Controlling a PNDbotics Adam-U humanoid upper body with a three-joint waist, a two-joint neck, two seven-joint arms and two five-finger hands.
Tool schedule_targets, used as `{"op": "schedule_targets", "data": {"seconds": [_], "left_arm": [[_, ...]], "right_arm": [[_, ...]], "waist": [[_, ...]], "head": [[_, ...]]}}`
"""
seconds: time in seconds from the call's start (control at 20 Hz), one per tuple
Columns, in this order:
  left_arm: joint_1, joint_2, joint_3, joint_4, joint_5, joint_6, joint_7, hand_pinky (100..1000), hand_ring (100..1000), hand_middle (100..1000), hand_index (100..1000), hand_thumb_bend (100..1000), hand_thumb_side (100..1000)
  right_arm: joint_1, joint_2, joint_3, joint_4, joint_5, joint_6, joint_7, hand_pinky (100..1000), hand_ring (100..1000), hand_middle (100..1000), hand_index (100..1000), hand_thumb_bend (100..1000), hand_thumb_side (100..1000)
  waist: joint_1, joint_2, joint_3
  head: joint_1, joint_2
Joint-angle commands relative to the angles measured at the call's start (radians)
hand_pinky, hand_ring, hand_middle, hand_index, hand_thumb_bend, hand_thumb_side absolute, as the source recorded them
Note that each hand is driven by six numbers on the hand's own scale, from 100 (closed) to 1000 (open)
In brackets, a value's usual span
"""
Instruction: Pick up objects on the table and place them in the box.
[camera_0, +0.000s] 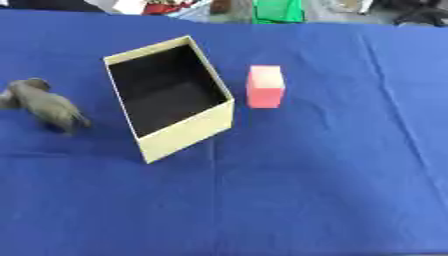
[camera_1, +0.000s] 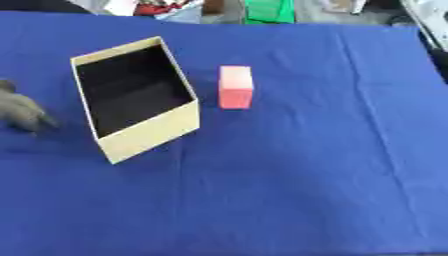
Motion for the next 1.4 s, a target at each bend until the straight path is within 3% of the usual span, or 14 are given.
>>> {"op": "schedule_targets", "data": {"seconds": [0.05, 0.3, 0.55, 0.75, 1.15, 1.4], "left_arm": [[-0.007, 0.024, 0.000, -0.017, 0.005, -0.002, -0.005, 437, 682, 672, 769, 354, 1000], [-0.008, 0.024, -0.002, -0.017, 0.007, -0.003, -0.006, 440, 683, 672, 769, 355, 1000], [-0.007, 0.023, -0.003, -0.017, 0.009, -0.003, -0.008, 441, 683, 672, 769, 355, 1000], [-0.009, 0.020, -0.005, -0.017, 0.012, -0.004, -0.010, 440, 684, 672, 768, 355, 1000], [-0.015, 0.012, -0.010, -0.017, 0.016, -0.005, -0.016, 440, 684, 672, 768, 355, 1000], [-0.018, 0.008, -0.011, -0.017, 0.019, -0.005, -0.018, 439, 684, 672, 767, 354, 1000]], "right_arm": [[-0.037, 0.001, -0.003, 0.040, 0.025, -0.012, -0.003, 895, 1000, 919, 933, 100, 1000], [-0.101, 0.075, -0.018, 0.213, 0.097, 0.008, -0.053, 899, 1000, 918, 933, 100, 1000], [-0.161, 0.167, -0.051, 0.394, 0.199, -0.031, -0.109, 904, 1000, 918, 934, 100, 1000], [-0.199, 0.242, -0.101, 0.515, 0.278, -0.030, -0.189, 916, 1000, 911, 936, 100, 1000], [-0.232, 0.343, -0.156, 0.650, 0.370, -0.026, -0.325, 943, 1000, 908, 947, 100, 1000], [-0.237, 0.379, -0.152, 0.677, 0.400, -0.054, -0.325, 967, 1000, 950, 972, 100, 1000]], "waist": [[0.004, -0.024, 0.000], [0.005, -0.035, -0.005], [0.010, -0.043, -0.005], [0.014, -0.045, -0.004], [0.019, -0.043, 0.007], [0.019, -0.040, 0.014]], "head": [[-0.003, -0.011], [-0.008, -0.009], [-0.010, -0.004], [-0.019, -0.003], [-0.030, 0.001], [-0.036, 0.000]]}}
